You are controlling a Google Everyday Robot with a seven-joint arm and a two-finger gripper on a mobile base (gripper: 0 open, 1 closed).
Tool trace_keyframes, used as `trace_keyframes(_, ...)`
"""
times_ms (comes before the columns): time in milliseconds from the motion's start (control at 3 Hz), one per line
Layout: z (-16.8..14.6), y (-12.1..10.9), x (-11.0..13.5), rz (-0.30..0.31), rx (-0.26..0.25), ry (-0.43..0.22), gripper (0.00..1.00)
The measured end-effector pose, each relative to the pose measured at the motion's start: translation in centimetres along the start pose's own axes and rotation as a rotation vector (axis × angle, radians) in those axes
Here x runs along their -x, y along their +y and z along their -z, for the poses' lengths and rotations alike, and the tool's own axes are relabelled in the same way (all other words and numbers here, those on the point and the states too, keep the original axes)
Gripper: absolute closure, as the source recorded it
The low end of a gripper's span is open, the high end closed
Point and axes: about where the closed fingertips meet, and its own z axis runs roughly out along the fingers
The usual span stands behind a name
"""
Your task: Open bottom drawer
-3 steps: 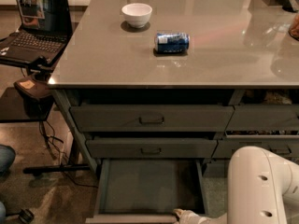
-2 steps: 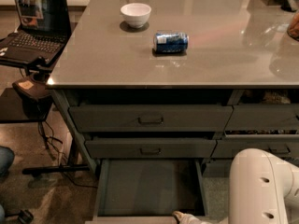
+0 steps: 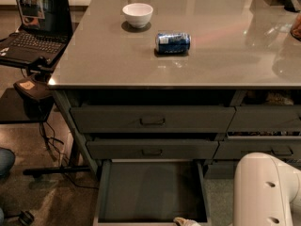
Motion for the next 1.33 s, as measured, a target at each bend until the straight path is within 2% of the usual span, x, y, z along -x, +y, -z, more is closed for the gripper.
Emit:
trace_keyframes(333,0.00,0.00,0.00,0.000,0.000,0.000,1.00)
trace_keyframes(667,0.00,0.00,0.00,0.000,0.000,0.000,0.81)
trace_keyframes(1333,0.00,0.00,0.00,0.000,0.000,0.000,0.35)
